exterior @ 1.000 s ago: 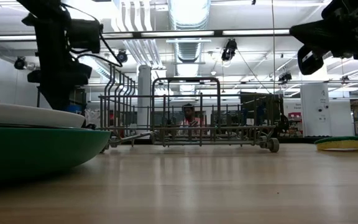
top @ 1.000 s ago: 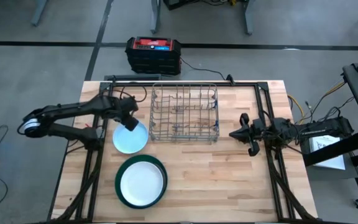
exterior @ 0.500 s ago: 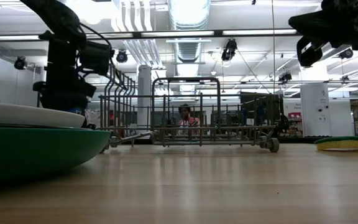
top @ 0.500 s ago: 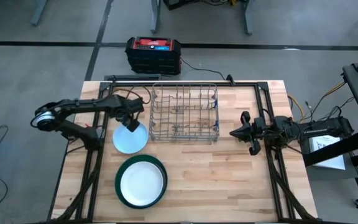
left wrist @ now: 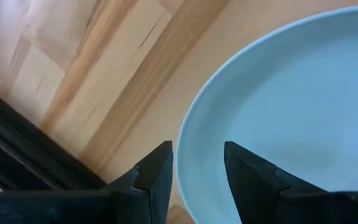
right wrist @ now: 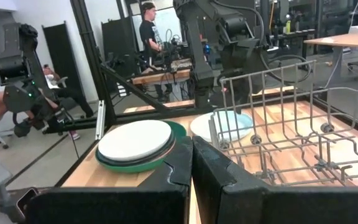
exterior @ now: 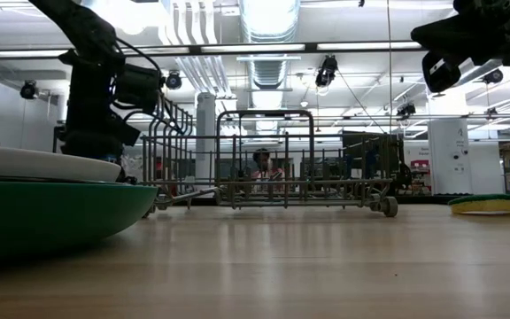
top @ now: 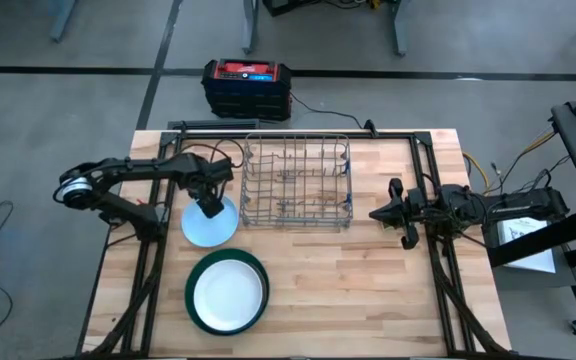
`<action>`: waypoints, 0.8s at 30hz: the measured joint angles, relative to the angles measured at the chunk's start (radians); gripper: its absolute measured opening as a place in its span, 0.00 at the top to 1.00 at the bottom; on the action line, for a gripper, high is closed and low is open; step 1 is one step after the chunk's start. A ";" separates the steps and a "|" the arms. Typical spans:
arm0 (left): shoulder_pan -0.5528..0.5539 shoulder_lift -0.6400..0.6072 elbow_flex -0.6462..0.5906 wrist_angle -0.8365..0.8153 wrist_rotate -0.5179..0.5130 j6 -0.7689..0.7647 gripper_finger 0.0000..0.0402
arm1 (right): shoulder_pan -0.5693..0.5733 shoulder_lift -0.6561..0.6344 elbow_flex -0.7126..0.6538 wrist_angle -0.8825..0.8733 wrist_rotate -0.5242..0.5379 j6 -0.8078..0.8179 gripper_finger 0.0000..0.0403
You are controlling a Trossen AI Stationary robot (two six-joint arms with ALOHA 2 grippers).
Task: Sort dishes
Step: Put the light blue plate in the dishwasher rack
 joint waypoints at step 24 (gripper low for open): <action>0.074 0.022 -0.033 0.051 0.071 -0.050 0.68 | 0.000 0.000 0.000 0.000 0.000 0.001 1.00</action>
